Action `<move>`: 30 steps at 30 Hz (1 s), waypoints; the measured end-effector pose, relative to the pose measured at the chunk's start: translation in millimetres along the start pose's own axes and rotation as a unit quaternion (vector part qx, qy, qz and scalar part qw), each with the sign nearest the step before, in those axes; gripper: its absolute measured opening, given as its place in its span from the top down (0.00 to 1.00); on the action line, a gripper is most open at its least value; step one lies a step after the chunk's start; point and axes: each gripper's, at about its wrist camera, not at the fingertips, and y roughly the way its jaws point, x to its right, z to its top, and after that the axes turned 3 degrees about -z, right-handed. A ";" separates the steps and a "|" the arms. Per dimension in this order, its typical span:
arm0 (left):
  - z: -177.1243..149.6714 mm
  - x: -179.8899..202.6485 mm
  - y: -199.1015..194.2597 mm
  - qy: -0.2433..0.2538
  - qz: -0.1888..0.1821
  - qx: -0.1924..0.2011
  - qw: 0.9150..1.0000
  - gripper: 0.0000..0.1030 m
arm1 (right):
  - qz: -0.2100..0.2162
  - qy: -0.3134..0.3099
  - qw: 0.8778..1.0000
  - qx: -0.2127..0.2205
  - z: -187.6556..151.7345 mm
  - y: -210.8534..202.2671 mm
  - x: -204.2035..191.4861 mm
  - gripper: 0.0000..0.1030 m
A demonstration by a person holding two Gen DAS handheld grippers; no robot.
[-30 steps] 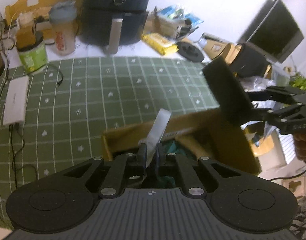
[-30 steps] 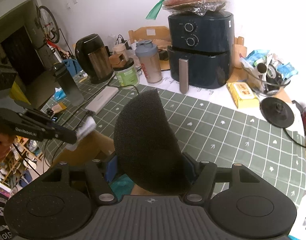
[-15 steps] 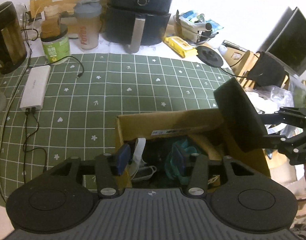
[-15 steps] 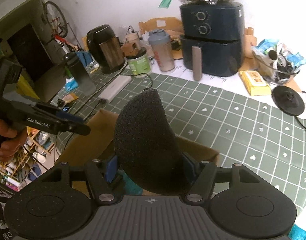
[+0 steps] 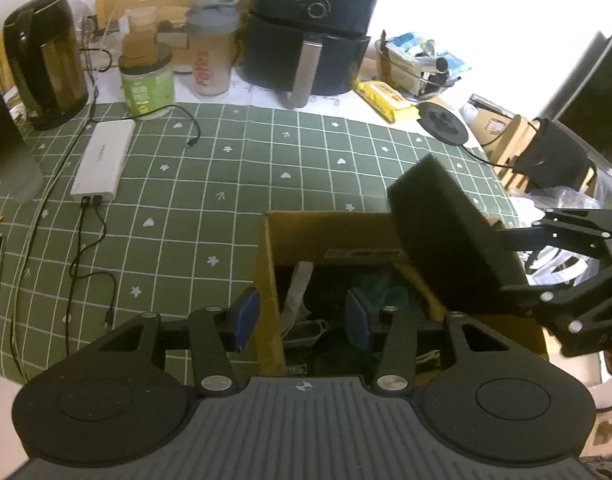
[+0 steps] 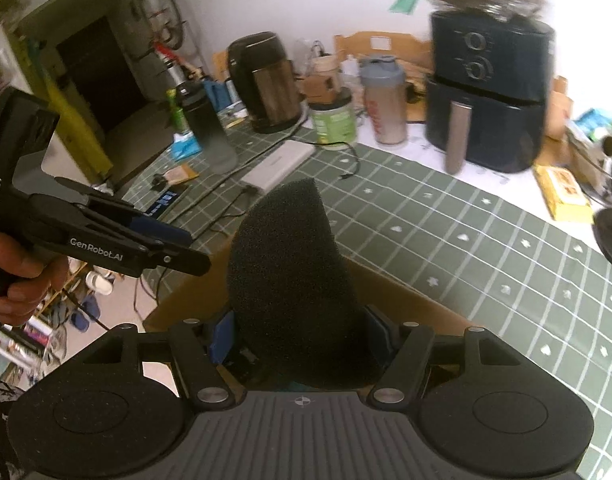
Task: Organize soft objects
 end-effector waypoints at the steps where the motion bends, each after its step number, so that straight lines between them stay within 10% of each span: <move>1: -1.4 -0.6 -1.2 -0.002 0.001 0.001 1.000 0.54 | 0.004 -0.007 1.000 -0.002 1.0 2.9 -3.8 0.31; 5: -5.4 -3.3 -3.6 -0.011 0.007 0.001 1.000 0.54 | 0.010 -0.043 0.999 -0.012 0.6 15.1 -22.1 0.07; 10: -7.7 -3.2 -5.7 -0.017 0.003 0.004 1.000 0.54 | 0.010 -0.048 0.999 -0.008 -5.3 13.9 -27.8 0.00; 30: -2.2 32.7 -10.8 0.035 0.008 0.023 0.999 0.53 | -0.182 -0.029 0.982 0.043 -46.3 -27.6 -24.8 0.00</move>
